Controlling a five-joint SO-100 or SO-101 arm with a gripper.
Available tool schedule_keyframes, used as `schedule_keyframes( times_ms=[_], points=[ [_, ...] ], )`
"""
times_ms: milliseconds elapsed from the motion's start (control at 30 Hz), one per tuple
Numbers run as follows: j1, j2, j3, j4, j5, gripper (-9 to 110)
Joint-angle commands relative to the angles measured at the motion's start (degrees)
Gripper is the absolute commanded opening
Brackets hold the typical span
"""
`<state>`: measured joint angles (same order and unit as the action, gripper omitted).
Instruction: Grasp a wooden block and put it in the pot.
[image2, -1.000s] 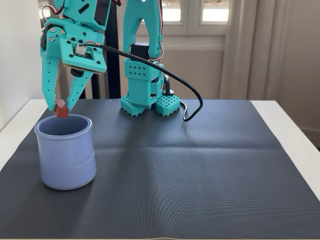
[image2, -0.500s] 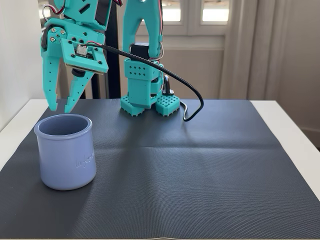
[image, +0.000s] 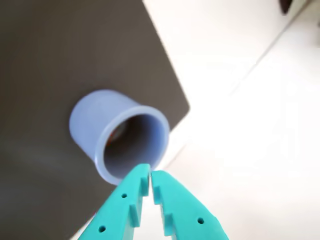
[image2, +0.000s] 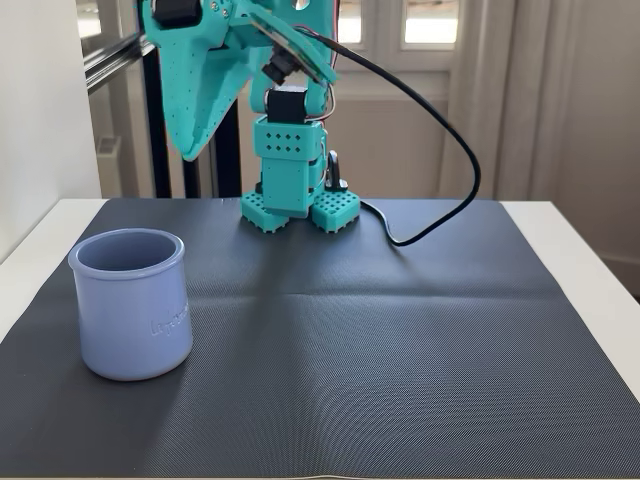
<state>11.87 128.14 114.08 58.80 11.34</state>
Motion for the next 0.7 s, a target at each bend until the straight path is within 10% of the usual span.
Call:
schedule_keyframes(
  times_ms=[0, 667],
  points=[
    [-2.90, 10.55, 8.00, -2.02, -7.29, 0],
    [-9.23, 56.16, 53.44, -1.23, -13.10, 0]
  ],
)
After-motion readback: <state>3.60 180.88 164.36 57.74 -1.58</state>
